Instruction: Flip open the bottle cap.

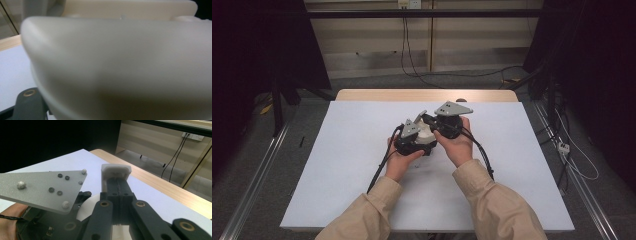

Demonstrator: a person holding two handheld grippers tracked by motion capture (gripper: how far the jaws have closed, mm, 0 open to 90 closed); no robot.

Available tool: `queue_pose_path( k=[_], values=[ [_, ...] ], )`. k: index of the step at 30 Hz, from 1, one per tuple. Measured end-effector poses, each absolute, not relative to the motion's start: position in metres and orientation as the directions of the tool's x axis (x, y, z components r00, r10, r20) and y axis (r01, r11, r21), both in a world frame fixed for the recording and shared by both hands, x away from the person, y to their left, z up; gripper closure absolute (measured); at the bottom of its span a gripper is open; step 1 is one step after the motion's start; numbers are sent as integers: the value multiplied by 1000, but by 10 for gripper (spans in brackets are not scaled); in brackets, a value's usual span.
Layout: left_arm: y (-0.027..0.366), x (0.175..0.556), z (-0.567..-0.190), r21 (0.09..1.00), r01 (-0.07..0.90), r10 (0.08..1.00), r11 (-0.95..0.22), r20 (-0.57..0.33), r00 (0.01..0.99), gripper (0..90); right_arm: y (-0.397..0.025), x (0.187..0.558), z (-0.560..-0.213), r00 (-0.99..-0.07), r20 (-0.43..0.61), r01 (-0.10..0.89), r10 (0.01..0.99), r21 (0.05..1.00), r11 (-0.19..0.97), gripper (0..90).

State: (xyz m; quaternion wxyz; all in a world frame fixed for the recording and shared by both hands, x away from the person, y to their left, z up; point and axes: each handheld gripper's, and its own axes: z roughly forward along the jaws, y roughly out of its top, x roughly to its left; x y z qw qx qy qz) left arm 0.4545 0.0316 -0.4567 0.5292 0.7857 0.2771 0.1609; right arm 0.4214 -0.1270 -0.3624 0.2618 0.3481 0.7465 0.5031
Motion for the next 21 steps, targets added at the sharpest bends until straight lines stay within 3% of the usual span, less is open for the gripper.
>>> queue_pose_path(
  k=[21],
  values=[
    [31, 454, -457, 920, 264, 606, -290, -37, 794, 182, -122, 431, -368, -616, -43, 265, 786, 929, 259, 900]
  ],
)
